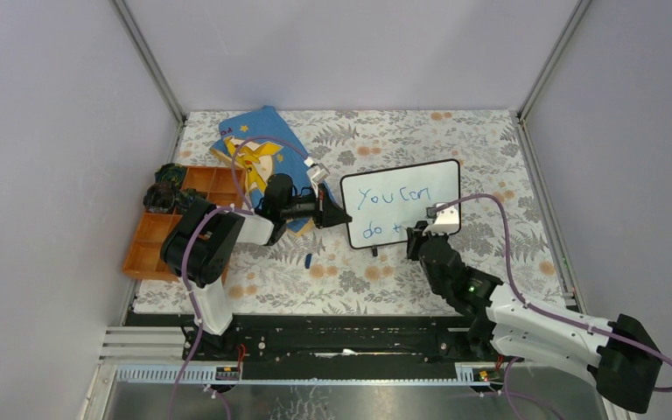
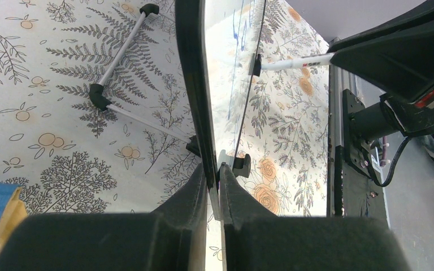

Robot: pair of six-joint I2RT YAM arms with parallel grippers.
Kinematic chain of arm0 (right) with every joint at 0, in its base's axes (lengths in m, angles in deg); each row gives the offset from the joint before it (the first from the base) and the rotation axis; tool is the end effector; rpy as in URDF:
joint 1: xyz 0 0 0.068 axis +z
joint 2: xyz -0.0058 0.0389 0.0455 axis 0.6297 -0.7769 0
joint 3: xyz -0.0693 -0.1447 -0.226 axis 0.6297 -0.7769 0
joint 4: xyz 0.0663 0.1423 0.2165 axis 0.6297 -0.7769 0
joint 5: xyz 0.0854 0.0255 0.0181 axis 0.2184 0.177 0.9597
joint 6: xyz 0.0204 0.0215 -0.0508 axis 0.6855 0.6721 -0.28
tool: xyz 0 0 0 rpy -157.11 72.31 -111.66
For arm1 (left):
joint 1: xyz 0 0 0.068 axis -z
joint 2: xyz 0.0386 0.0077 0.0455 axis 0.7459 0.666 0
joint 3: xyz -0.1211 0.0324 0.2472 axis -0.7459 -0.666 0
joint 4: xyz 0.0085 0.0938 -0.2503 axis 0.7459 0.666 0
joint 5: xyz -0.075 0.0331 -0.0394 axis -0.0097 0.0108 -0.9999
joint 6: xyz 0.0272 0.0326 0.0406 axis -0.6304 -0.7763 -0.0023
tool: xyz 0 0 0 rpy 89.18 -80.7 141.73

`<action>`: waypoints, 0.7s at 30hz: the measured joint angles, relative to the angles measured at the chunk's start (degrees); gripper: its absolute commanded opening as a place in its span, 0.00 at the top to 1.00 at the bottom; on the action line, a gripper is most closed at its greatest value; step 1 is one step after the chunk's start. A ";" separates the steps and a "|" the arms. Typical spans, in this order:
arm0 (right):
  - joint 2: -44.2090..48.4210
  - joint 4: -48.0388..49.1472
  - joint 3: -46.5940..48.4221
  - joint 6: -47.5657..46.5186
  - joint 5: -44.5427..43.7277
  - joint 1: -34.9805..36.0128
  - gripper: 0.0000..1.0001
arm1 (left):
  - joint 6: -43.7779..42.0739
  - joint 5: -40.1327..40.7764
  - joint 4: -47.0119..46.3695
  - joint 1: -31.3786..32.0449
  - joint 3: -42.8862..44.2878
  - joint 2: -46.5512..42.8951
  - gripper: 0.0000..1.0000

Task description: Write a sentence on the whiteboard

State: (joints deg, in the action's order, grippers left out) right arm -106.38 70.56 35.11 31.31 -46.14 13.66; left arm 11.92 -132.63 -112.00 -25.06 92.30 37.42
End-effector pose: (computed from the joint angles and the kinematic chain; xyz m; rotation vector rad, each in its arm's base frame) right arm 0.1411 0.1388 0.2211 0.0142 1.8021 0.2725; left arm 0.3105 -0.1692 0.1527 0.7052 1.8033 -1.3554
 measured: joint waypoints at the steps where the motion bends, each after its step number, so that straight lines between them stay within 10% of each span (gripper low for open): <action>1: 1.11 0.22 -0.28 -0.22 0.11 0.00 1.00 | 0.00 0.00 0.00 0.00 0.00 0.00 1.00; 21: -0.31 3.45 1.27 -2.80 0.04 -1.05 1.00 | -0.44 0.17 0.37 0.04 0.02 -0.11 1.00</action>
State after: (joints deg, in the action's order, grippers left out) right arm -106.68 74.01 36.38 28.52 -46.10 12.61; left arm 11.48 -132.45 -111.63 -25.02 92.32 37.31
